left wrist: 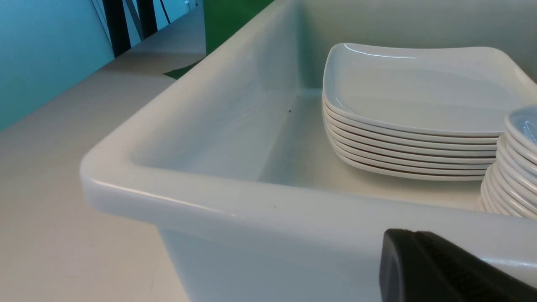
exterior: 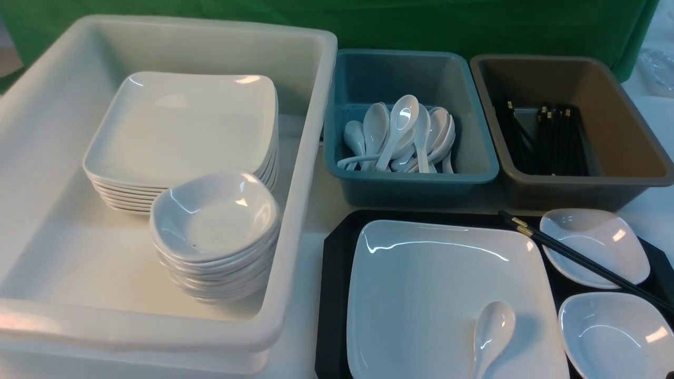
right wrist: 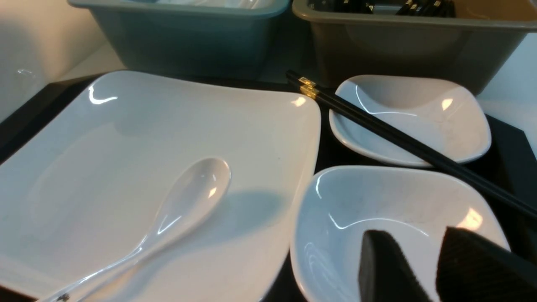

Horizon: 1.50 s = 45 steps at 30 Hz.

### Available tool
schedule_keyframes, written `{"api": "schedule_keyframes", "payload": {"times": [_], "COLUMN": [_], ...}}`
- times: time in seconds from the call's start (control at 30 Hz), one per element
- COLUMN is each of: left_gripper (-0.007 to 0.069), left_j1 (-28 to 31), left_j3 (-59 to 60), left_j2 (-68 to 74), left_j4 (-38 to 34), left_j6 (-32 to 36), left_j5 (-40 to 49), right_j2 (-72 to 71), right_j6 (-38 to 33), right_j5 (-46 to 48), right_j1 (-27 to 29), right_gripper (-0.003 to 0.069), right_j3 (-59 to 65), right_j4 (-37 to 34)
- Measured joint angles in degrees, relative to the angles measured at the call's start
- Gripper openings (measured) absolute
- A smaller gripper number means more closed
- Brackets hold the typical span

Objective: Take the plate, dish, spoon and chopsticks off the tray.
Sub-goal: Use the right arm to grab a pair of chopsticks from the plate

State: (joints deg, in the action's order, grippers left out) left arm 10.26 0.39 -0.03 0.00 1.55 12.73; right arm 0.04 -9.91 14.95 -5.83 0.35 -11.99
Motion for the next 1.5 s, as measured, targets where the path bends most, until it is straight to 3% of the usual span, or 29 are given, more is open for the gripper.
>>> {"api": "schedule_keyframes", "payload": {"times": [0.13,0.37,0.5,0.57,0.73,0.93,0.97,1.07,1.17,1.37,1.5], "left_gripper": [0.0011,0.0011,0.0011,0.0011,0.0013,0.0016,0.0016,0.0016,0.0018,0.0021,0.0020], "left_j1": [0.0,0.0,0.0,-0.1,-4.9,-15.5,-16.0,-25.6,-35.0,-44.1,-45.2], "left_j3": [0.0,0.0,0.0,-1.4,-14.5,-33.8,-33.8,-38.4,-39.5,-39.5,-39.5], "left_j2": [0.0,0.0,0.0,0.0,3.6,22.9,23.5,33.2,40.1,46.2,46.5], "left_j4": [-2.2,-23.5,-26.1,-26.2,-28.3,-31.4,-31.4,-30.0,-28.0,-27.4,-26.9], "left_j6": [-0.5,-12.6,-16.6,-16.8,-5.4,13.0,13.5,18.2,19.5,19.7,20.3], "left_j5": [-3.7,-15.7,-17.4,-14.2,0.5,23.6,24.0,25.1,20.4,16.1,15.9], "right_j2": [0.0,0.0,0.0,0.0,0.0,0.0,0.0,0.0,0.0,0.0,0.0], "right_j6": [0.0,0.0,0.0,0.0,0.0,0.0,0.0,0.0,0.0,0.8,10.7], "right_j5": [0.0,0.0,0.0,0.0,0.0,0.0,0.0,0.0,0.0,-3.1,-11.2], "right_j1": [0.0,0.0,0.0,0.0,0.0,0.0,0.0,0.0,0.0,0.0,0.0], "right_gripper": [0.0239,0.0239,0.0239,0.0239,0.0239,0.0239,0.0239,0.0239,0.0239,0.0239,0.0239], "right_j3": [0.0,0.0,0.0,0.0,0.0,0.0,0.0,0.0,0.0,0.0,0.0], "right_j4": [0.0,0.0,0.0,0.0,0.0,0.0,0.0,0.0,0.0,-0.2,-4.4]}}
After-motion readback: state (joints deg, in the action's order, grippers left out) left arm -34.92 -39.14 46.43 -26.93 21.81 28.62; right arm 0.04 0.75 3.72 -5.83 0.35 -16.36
